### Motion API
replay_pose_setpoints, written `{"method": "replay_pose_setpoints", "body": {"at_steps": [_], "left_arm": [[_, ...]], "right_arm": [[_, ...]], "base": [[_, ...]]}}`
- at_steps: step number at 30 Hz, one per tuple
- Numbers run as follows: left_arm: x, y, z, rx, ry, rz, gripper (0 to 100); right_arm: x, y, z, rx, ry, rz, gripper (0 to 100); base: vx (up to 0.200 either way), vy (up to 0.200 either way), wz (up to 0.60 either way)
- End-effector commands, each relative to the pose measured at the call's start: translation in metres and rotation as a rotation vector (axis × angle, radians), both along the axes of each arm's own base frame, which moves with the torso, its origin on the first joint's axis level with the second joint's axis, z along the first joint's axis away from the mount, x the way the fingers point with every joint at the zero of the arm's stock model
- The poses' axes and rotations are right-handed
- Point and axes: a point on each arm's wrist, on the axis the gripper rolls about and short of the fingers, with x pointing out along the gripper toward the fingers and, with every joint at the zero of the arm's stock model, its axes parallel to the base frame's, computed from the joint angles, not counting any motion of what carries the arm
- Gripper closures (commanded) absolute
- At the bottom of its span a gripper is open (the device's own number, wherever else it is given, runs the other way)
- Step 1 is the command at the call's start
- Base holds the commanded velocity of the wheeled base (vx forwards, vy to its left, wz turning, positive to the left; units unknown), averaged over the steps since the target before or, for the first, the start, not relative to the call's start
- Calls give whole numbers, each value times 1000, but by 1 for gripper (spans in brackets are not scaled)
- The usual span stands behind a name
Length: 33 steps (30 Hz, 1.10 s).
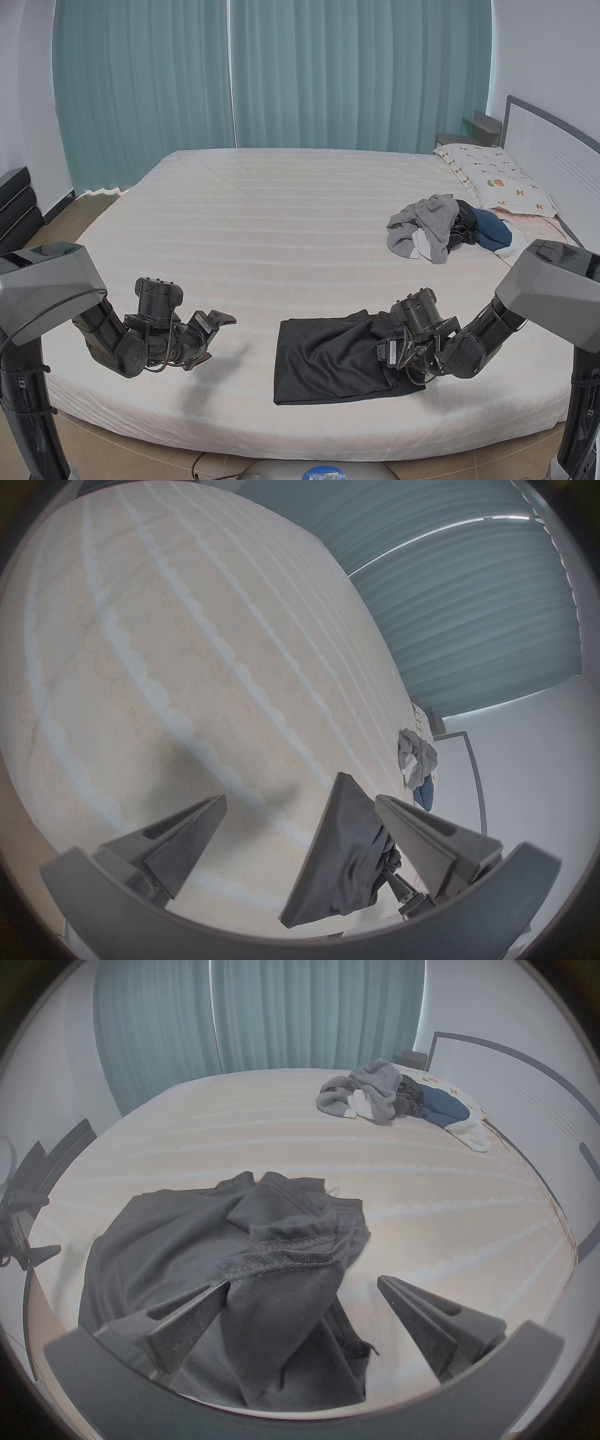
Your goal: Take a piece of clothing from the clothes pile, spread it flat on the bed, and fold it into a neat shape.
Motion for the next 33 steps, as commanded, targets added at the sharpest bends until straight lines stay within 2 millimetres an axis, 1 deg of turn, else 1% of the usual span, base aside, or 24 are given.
{"method": "replay_pose_setpoints", "body": {"at_steps": [1, 3, 4, 6, 7, 8, 10, 11, 12, 13, 15, 16, 17, 18, 22, 23, 25, 26, 27, 29, 30, 32, 33], "left_arm": [[0, 0, -1, 0, 2, -1, 0], [0, 0, -1, 0, 2, 1, 0], [0, 0, -1, 0, 2, 1, 0], [0, 0, -1, 0, 2, -1, 0], [0, 0, -1, 0, 2, -1, 0], [0, 0, -1, 0, 2, -1, 0], [0, 0, -1, 0, 2, -1, 0], [0, 0, -1, 0, 2, -1, 0], [0, 0, -1, 0, 2, 1, 0], [0, 0, -1, 0, 2, 1, 0], [0, 0, -1, 0, 2, 1, 0], [0, 0, -1, 0, 2, 1, 0], [0, 0, -1, 0, 2, 1, 0], [0, 0, -1, 0, 2, -1, 0], [0, 0, -1, 0, 2, 1, 0], [0, 0, -1, 0, 2, -1, 0], [0, 0, -1, 0, 2, -1, 0], [0, 0, -1, 0, 2, -1, 0], [0, 0, -1, -1, 2, 0, 0], [0, 0, -1, -1, 2, 0, 0], [0, 0, -1, -1, 2, 0, 0], [0, 0, -1, -1, 2, 0, 0], [0, 0, -1, -1, 2, 0, 0]], "right_arm": [[-8, -17, 8, -2, 10, -25, 0], [-21, -34, 4, -13, 51, -49, 0], [-21, -35, 4, -11, 53, -51, 0], [-32, -50, 8, 11, 79, -61, 0], [-34, -52, 9, 16, 83, -63, 0], [-40, -59, 13, 37, 95, -63, 0], [-40, -59, 13, 37, 95, -63, 0], [-51, -73, 15, 59, 128, -61, 0], [-52, -73, 15, 61, 128, -62, 0], [-57, -80, 15, 68, 145, -72, 0], [-64, -89, 11, 64, 177, -81, 0], [-64, -89, 11, 64, 177, -81, 0], [-69, -97, 8, 51, 207, -79, 0], [-71, -100, 7, 49, 215, -78, 0], [-69, -103, 14, 87, 170, -76, 0], [-67, -103, 23, 125, 127, -65, 0], [-65, -102, 30, 155, 102, -48, 0], [-61, -98, 37, 196, 76, -24, 0], [-58, -95, 39, 218, 68, -16, 0], [-54, -89, 41, 237, 57, -12, 0], [-47, -81, 42, 265, 44, -16, 0], [-41, -74, 41, 283, 43, -23, 0], [-34, -68, 39, 291, 42, -20, 0]], "base": [[0, 0, 0], [0, 0, 0], [0, 0, 0], [0, 0, 0], [0, 0, 0], [0, 0, 0], [0, 0, 0], [0, 0, 0], [0, 0, 0], [0, 0, 0], [0, 0, 0], [0, 0, 0], [0, 0, 0], [0, 0, 0], [0, 0, 0], [0, 0, 0], [0, 0, 0], [0, 0, 0], [0, 0, 0], [0, 0, 0], [0, 0, 0], [0, 0, 0], [0, 0, 0]]}}
